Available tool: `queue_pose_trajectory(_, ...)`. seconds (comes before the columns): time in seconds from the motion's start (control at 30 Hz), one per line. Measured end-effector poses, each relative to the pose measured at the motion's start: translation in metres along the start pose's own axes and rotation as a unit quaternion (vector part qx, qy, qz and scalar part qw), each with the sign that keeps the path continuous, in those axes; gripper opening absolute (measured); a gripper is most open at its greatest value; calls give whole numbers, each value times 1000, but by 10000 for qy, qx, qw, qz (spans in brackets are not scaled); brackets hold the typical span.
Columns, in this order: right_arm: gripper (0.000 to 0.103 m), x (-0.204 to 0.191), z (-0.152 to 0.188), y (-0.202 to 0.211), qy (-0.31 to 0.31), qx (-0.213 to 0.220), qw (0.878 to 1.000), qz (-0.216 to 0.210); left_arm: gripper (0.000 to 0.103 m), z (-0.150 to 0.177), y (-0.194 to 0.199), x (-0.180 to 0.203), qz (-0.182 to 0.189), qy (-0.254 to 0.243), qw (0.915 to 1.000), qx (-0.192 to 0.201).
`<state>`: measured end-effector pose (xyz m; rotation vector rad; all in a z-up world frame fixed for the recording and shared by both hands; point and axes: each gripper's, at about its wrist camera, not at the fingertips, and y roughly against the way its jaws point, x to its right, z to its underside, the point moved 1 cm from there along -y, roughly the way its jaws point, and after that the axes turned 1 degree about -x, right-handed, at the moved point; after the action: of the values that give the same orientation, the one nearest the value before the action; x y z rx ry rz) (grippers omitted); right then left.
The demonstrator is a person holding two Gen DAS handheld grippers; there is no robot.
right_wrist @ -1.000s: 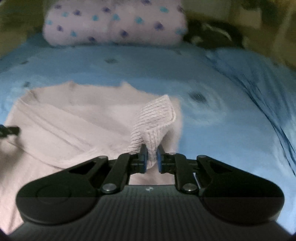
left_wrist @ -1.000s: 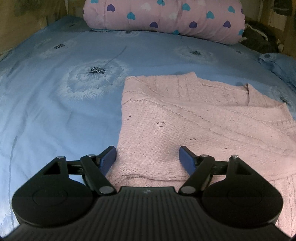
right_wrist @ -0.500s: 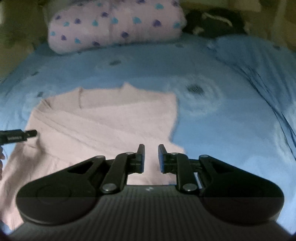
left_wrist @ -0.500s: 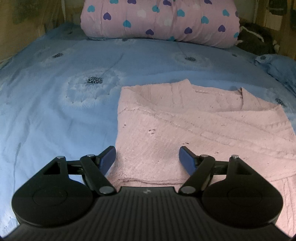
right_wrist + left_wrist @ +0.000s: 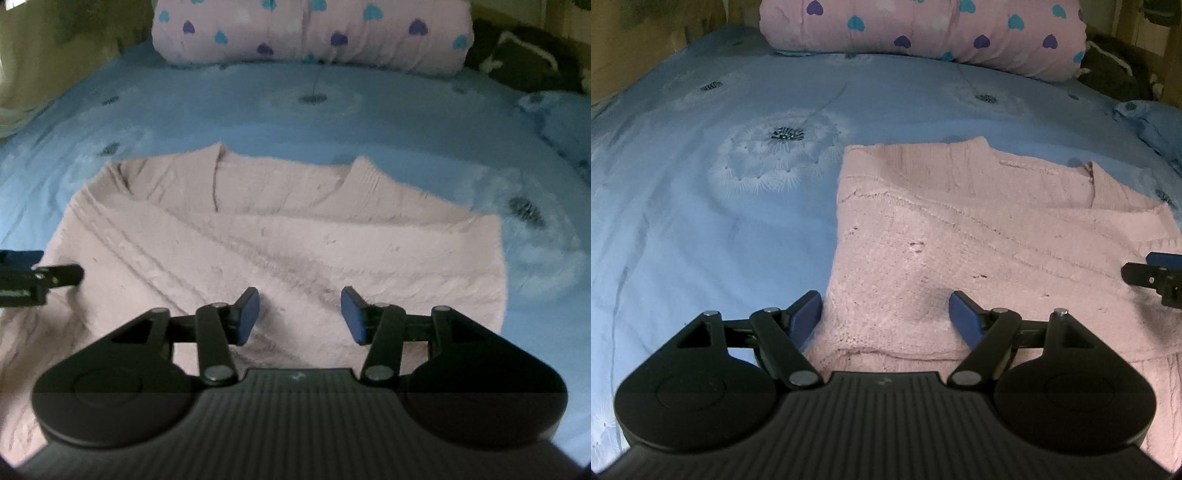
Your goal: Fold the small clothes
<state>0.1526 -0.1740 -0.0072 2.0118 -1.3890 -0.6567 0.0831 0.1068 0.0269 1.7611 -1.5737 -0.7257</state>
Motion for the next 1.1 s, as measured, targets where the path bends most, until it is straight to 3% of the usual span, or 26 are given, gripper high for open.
queue_pose_trajectory(0.17, 52, 0, 10, 3, 90, 270, 9995, -132, 82, 0, -3, 4, -70, -90, 9999, 15)
queue_pose_trajectory(0.27, 30, 1, 14, 8, 94, 339, 9987, -372, 84, 1, -4, 5, -128, -80, 9999, 37)
queue_pose_trajectory(0.3, 13, 1, 15, 9, 124, 339, 9985, -407, 84, 1, -4, 5, -126, -66, 9999, 54)
queue_pose_trajectory(0.4, 6, -10, 12, 13, 624, 418, 9971, -114, 85, 0, -6, 5, -171, -103, 9997, 129)
queue_pose_trajectory(0.5, 6, -16, 5, 16, 843, 598, 9940, 371, 88, -1, -10, 4, -213, -57, 9997, 121)
queue_pose_trajectory(0.57, 6, -12, 3, 7, 684, 491, 9955, 429, 88, -1, -12, 4, -205, -44, 9997, 124)
queue_pose_trajectory(0.63, 7, -10, 8, -5, 586, 316, 9970, 395, 89, -1, -11, 3, -206, -65, 9997, 147)
queue_pose_trajectory(0.73, 8, -10, 13, -1, 498, 440, 9970, 385, 89, 1, -11, 4, -230, -85, 9995, 178)
queue_pose_trajectory(0.97, 10, -14, 35, 52, 330, 455, 9984, -27, 89, 4, -6, 5, -235, -147, 9992, 273)
queue_pose_trajectory(1.1, 28, -22, 61, 81, 188, 301, 9991, -216, 89, 11, 5, 7, -244, -463, 9976, 459)
